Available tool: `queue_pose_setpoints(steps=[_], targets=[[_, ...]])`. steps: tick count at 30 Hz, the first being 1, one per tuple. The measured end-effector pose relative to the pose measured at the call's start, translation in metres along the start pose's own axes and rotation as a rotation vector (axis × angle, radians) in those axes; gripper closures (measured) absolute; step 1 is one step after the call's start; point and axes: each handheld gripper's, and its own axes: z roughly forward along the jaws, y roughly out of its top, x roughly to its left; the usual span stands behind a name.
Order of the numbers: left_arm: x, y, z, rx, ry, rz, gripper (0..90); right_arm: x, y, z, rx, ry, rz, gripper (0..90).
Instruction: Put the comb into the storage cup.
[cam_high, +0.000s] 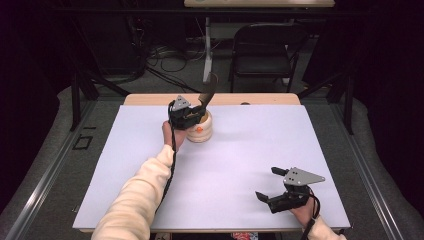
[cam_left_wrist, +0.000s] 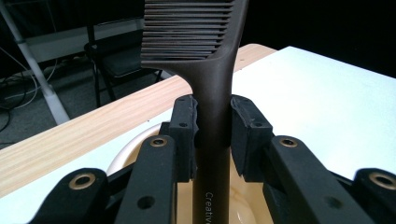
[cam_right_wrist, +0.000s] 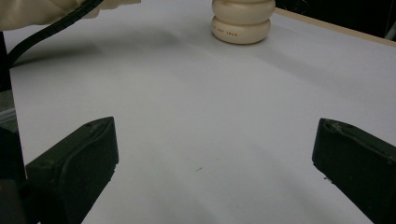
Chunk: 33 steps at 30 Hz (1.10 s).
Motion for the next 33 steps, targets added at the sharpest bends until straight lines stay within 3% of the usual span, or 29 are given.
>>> queue_pose_setpoints(steps=[33], targets=[[0.001, -0.0038, 0.001, 0.037, -0.011, 0.007, 72.0, -0.0001, 0.0, 0.0003, 0.003, 0.002, -0.002, 0.0]])
